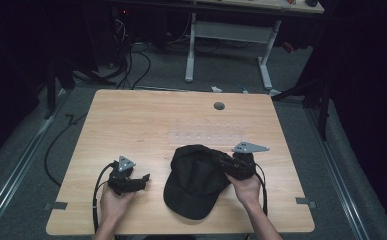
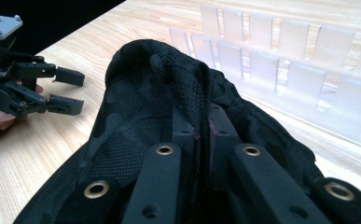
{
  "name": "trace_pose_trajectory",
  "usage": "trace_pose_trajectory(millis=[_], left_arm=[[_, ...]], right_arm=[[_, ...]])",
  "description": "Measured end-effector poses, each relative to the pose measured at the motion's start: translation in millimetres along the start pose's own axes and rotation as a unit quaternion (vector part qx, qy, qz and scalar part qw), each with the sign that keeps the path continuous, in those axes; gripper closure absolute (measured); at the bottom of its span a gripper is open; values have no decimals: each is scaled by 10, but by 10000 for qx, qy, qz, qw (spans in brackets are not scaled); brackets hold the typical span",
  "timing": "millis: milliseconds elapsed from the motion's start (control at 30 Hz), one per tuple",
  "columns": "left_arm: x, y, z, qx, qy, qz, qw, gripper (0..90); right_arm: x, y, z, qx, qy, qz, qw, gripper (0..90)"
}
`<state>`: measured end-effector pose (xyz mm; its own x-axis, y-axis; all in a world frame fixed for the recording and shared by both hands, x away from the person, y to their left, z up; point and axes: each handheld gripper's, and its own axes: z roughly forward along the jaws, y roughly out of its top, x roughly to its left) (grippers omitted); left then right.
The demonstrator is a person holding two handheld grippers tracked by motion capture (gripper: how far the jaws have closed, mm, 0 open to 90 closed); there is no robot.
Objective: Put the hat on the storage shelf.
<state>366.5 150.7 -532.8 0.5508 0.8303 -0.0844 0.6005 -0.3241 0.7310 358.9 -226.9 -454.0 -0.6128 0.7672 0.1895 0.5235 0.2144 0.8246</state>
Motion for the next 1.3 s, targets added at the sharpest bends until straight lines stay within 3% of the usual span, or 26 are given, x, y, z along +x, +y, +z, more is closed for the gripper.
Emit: trace_pose_trajectory(millis=[200, 367, 600, 900, 1300], left_arm=[[-53, 31, -51, -82, -380, 44, 9992, 231], [-108, 87, -121, -208, -717, 71, 9972, 218], [-220, 217, -229, -350, -1330, 164, 9904, 193], [-371, 362, -241, -223, -1908, 359, 9807, 172], [-504, 491, -162, 23, -2311, 563, 9713, 155]], right_arm=[[-17, 60, -123, -150, 21, -51, 9999, 847], [-42, 84, -200, -212, 34, -57, 9998, 847], [-43, 131, -262, -305, 131, -165, 9993, 847], [-17, 203, -312, -401, 274, -332, 9983, 846], [30, 264, -313, -473, 486, -500, 9964, 845]])
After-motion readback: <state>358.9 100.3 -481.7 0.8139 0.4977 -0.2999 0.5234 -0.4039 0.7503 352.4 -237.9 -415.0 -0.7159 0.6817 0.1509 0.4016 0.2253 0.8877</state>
